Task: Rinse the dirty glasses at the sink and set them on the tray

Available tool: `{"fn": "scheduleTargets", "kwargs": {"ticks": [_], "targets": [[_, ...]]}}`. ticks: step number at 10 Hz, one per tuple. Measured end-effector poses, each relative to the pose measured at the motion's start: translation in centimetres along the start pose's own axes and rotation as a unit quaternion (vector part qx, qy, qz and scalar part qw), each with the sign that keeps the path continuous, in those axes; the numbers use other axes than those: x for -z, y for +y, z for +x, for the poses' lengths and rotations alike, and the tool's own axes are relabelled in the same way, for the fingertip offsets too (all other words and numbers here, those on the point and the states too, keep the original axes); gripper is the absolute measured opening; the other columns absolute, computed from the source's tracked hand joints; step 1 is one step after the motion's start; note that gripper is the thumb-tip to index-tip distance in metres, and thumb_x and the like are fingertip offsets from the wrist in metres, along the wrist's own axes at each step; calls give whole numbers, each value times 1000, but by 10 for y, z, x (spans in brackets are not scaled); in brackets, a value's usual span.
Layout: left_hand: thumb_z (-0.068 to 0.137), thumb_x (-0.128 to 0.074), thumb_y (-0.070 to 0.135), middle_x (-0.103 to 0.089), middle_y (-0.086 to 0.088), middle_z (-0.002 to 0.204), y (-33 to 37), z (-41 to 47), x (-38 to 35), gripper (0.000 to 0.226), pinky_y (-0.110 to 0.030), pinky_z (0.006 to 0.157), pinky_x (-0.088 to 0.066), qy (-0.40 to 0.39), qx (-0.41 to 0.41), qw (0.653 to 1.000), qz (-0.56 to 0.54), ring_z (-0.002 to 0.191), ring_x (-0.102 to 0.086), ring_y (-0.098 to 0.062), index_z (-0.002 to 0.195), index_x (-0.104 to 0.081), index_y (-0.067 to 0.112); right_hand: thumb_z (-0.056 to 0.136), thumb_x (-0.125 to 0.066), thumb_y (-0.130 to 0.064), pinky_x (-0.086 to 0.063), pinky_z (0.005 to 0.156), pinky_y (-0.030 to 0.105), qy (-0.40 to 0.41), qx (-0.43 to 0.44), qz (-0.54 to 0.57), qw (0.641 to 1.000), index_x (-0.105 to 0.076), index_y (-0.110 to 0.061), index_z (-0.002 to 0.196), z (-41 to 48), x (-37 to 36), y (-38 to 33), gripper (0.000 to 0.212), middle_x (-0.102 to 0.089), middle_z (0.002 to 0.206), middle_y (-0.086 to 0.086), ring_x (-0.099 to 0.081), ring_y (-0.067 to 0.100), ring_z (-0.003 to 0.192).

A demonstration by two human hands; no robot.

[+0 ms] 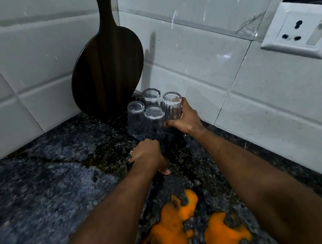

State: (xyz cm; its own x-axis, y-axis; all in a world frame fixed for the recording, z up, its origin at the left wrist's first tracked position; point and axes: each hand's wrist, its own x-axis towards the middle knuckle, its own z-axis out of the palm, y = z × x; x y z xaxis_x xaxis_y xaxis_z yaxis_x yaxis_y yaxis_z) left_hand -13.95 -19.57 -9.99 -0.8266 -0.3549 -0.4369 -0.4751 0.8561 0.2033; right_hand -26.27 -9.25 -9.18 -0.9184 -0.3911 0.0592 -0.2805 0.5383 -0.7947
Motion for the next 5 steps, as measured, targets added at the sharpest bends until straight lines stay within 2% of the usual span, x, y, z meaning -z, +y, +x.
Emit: {"fn": "scheduleTargets", "kwargs": {"ticks": [1,2,3,4,5], "targets": [[56,-94,46,-64,-12,119,0,2,-2,80,-53,89,-56,7,-7,1000,3,114,-62,-34,119,-61,7,69,-88,-19,-39,77,10,-15,-12,-13,1000,-36,-17,139,1,0,1,88,-58,101,-9,-56,6,90],[55,-94,47,-64,-13,120,0,1,-4,81,-53,89,-56,15,-8,1000,-1,115,-61,-36,118,-62,7,70,-88,-20,-41,82,13,-22,-27,-24,999,-34,-12,140,0,-2,2,88,-59,107,-7,-60,11,100],[57,-91,52,-64,-14,121,-4,-2,-8,79,-51,93,-54,23,-20,1000,-1,116,-61,-36,117,-63,9,68,-89,-24,-42,104,30,-21,-22,-36,999,-17,-14,151,-8,-2,6,111,-55,135,6,-54,24,124],[68,-81,59,-59,-14,132,-11,-14,-15,79,-49,106,-44,32,-28,999,-4,125,-54,-36,127,-58,12,80,-78,-30,-42,106,40,13,-9,-90,996,-20,-15,149,-32,4,6,91,-45,145,12,-48,29,128],[92,-65,26,-62,-12,124,-2,-41,-22,28,-50,105,-42,115,-32,993,-20,118,-59,-34,117,-61,13,88,-64,-25,-49,81,36,95,101,-236,962,-58,-13,104,-56,18,8,22,-58,110,5,-59,29,101]]}}
